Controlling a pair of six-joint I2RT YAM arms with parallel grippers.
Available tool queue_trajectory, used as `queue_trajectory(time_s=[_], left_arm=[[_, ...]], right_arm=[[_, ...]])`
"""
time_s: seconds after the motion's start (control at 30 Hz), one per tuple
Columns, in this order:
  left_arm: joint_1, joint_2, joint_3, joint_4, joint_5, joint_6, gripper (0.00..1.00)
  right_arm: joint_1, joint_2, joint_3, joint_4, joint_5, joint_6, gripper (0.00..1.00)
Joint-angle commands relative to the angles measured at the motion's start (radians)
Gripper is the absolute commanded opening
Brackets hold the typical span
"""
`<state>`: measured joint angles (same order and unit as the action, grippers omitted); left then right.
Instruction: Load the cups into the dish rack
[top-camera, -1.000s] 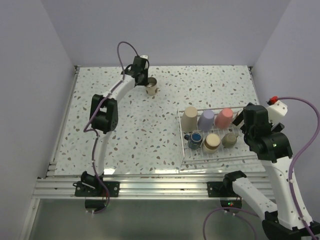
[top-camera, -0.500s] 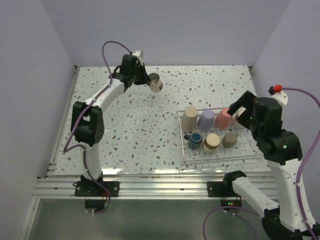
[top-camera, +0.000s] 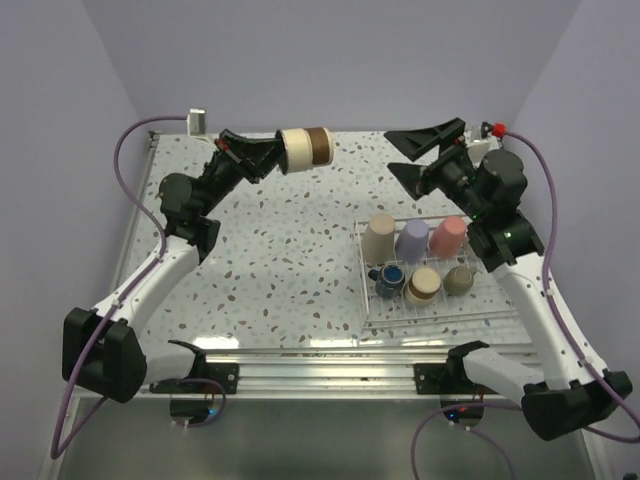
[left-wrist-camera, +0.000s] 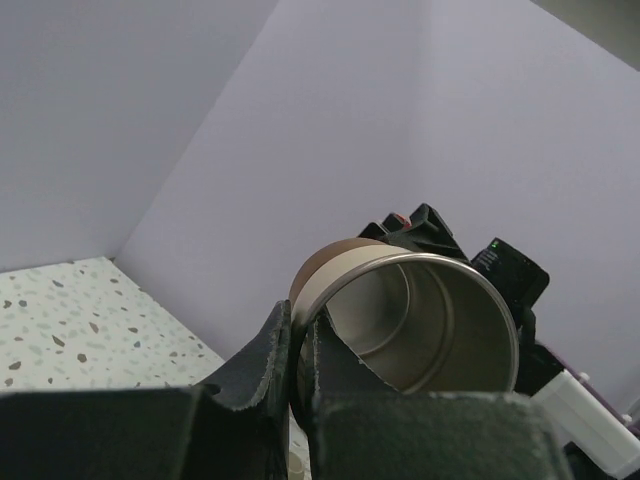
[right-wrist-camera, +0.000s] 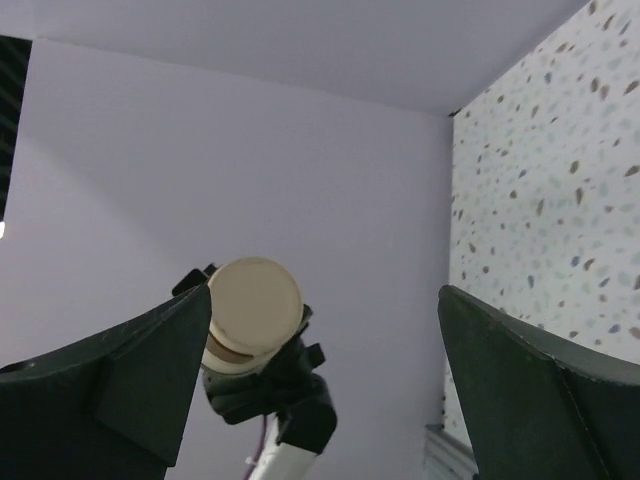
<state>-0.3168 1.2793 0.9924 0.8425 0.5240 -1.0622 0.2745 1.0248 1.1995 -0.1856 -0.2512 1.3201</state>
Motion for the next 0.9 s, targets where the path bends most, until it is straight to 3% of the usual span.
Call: queue_trajectory(time_s=[0.0,0.43,0.87], left_arm=[[0.007,-0.063,-0.07,0.196,-0.031,-0.119,0.0],[-0.045,-0.193,-0.113,0.092,-0.107,-0.064,0.0],[-0.08,-0.169,-0.124,0.113,-0.139,-0.064,0.0]], right_arm=[[0.067,0.046,0.084,0.272,-0.125,0.154,0.99],[0.27,0.135,0.12,0.33,-0.068,0.125,0.99],[0.364,0.204,0.192,0.339,-0.054,0.094,0.98]])
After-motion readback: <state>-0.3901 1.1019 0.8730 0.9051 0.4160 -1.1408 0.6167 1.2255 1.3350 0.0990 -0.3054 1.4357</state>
